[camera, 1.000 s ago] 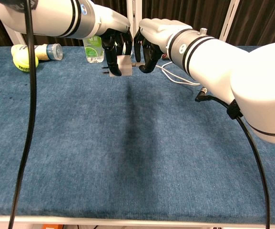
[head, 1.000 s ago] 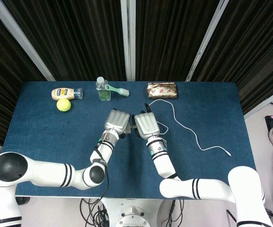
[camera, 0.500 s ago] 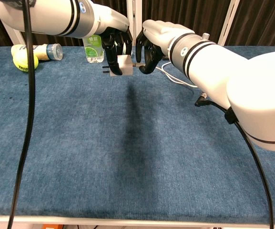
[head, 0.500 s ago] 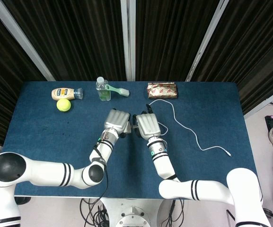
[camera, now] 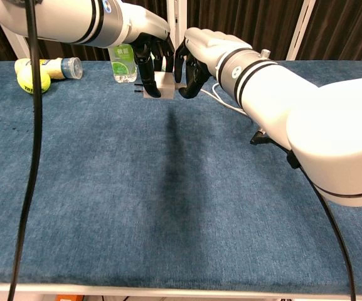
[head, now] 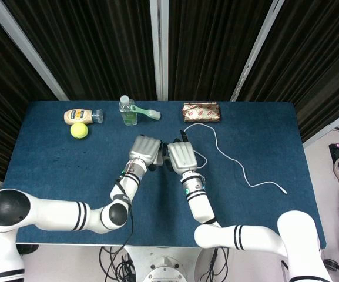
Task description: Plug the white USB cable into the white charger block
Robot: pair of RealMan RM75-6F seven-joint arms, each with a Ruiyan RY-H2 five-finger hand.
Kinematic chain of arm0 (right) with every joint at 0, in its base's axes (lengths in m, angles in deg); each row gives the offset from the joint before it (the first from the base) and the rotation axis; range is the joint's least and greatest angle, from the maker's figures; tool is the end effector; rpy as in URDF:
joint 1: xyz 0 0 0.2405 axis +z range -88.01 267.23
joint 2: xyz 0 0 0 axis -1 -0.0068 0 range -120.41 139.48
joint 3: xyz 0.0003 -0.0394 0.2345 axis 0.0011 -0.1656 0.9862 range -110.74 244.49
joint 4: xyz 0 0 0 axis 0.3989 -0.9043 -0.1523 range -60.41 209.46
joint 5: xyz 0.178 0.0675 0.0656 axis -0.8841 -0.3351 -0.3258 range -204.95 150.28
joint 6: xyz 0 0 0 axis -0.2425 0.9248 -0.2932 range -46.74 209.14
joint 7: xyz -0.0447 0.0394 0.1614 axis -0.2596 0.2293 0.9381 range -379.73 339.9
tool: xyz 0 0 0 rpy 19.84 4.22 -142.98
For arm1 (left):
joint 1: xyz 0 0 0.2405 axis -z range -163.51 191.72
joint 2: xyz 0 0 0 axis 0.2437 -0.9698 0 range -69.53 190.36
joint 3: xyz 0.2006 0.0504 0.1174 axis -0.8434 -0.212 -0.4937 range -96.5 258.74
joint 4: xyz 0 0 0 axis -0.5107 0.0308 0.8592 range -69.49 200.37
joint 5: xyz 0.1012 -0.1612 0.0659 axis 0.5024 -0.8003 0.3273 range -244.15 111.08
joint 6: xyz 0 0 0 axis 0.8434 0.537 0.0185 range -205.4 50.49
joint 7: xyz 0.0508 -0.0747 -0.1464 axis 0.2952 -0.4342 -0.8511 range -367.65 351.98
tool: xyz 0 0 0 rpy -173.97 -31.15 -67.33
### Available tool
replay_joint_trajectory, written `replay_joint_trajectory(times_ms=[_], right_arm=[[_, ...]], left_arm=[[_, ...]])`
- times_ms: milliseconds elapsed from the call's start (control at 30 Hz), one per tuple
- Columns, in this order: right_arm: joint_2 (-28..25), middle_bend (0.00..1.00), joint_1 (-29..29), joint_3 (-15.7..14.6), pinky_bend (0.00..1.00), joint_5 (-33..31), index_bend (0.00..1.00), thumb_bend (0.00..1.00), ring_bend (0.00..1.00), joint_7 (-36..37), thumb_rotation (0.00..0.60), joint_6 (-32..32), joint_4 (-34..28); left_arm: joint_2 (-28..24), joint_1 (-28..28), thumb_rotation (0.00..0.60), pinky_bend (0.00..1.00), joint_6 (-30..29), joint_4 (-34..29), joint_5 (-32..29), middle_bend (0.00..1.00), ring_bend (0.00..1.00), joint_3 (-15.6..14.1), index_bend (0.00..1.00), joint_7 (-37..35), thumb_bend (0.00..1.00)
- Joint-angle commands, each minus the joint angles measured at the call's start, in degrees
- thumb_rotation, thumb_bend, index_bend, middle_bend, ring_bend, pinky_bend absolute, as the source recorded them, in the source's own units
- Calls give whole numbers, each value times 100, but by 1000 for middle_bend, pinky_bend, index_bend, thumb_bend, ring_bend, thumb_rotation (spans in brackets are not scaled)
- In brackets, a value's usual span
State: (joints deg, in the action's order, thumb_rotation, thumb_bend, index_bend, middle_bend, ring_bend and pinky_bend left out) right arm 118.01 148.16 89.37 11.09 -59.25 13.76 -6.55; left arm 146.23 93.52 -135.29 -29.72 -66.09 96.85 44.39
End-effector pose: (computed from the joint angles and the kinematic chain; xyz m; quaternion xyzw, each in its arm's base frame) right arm -0.0102 -0.3710 -0.0656 0.6714 -0.4297 0.4058 0.4470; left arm 0.0130 0.3859 -0.0259 -0.7728 -0.4049 -0.2340 0.4291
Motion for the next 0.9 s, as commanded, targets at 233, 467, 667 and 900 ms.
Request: replay_joint_trajectory(times_ms=[233, 467, 667, 900], right_arm=[[89, 528, 4, 40, 0, 92, 704, 543, 311, 55, 600, 7, 66], [20, 462, -68, 17, 0, 40, 476, 284, 274, -45, 600, -16, -12], [-99, 439, -171, -19, 0, 30, 363, 217, 265, -89, 600, -68, -167], [-183, 444, -266, -51, 0, 8, 429, 269, 265, -50, 600, -44, -253]], left_arm=[[0, 18, 600, 238, 58, 6, 1, 469, 359, -20, 436, -59, 213], [-54, -2, 600, 238, 78, -21, 63, 468, 359, -64, 435, -123, 213], [-123, -65, 600, 238, 62, -91, 209, 468, 359, -151, 435, -191, 213], [-205, -96, 600, 238, 12, -174, 272, 468, 359, -188, 435, -238, 213]])
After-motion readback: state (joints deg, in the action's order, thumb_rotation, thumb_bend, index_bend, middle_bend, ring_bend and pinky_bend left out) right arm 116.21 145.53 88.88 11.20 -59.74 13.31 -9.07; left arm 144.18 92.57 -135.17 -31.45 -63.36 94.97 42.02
